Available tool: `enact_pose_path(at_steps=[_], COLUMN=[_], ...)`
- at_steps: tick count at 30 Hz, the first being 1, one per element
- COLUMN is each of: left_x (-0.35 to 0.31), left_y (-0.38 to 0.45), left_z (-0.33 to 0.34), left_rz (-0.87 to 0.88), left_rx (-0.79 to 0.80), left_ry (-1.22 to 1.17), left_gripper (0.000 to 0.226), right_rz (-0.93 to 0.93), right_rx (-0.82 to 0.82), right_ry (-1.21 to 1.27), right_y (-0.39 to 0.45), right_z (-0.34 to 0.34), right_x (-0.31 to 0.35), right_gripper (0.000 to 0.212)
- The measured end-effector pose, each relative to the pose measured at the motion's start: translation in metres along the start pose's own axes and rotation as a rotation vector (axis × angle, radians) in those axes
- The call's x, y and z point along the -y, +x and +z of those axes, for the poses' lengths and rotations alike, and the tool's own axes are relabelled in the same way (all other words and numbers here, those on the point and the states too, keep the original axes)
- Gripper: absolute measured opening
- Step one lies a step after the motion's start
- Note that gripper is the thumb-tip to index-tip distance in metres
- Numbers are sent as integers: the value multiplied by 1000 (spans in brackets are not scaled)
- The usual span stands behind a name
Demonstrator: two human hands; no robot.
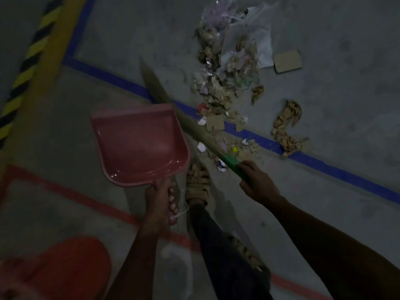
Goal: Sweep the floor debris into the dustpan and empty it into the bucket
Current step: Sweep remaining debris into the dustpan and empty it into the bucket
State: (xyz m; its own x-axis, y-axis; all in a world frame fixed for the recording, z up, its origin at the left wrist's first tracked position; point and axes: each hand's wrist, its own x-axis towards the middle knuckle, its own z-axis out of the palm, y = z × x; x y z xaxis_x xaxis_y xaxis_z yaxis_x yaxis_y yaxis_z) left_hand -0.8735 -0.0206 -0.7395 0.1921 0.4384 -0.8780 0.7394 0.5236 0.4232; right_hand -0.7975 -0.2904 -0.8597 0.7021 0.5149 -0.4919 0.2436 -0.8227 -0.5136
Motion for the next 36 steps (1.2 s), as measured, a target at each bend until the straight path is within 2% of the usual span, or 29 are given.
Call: enact_pose_path(at_steps=[4, 8, 12, 14, 18, 21, 23, 25, 27, 31, 36], left_x=[51, 115, 164, 181, 203, 208, 206, 203, 202, 209, 219], left_y=[-47, -79, -111, -131, -159, -173, -180, -183, -185, -183, -183], left_z=[7, 27, 61, 86, 143, 188, 216, 242, 264, 294, 314], left_rz=[-2, -71, -149, -157, -177, -227, -292, -321, -342, -361, -310], left_rx=[-53, -59, -49, -63, -111, -145, -152, -150, -156, -186, -258], left_ry=[-72, -180, -225, -258, -346, -429, -499, -529, -552, -626, -654], left_gripper=[31, 30, 28, 28, 32, 36, 47, 48, 43, 38, 34], right_rz=[70, 155, 61, -19, -215, -322, -338, -307, -262, -262, -309], right_rx=[131, 26, -83, -76, 56, 277, 425, 459, 423, 242, 39], right_ry=[-136, -195, -293, -280, -245, -273, -336, -415, -462, -509, -442], right_y=[-35, -45, -57, -70, -95, -103, -102, -91, -76, -44, -28], right_z=[2, -30, -70, -85, -106, -118, -124, -135, -146, -171, -189], right_x=[-23, -54, -82, -102, -159, -200, -227, -251, -266, -272, -270], right_gripper=[47, 42, 53, 53, 51, 51, 52, 54, 57, 57, 66])
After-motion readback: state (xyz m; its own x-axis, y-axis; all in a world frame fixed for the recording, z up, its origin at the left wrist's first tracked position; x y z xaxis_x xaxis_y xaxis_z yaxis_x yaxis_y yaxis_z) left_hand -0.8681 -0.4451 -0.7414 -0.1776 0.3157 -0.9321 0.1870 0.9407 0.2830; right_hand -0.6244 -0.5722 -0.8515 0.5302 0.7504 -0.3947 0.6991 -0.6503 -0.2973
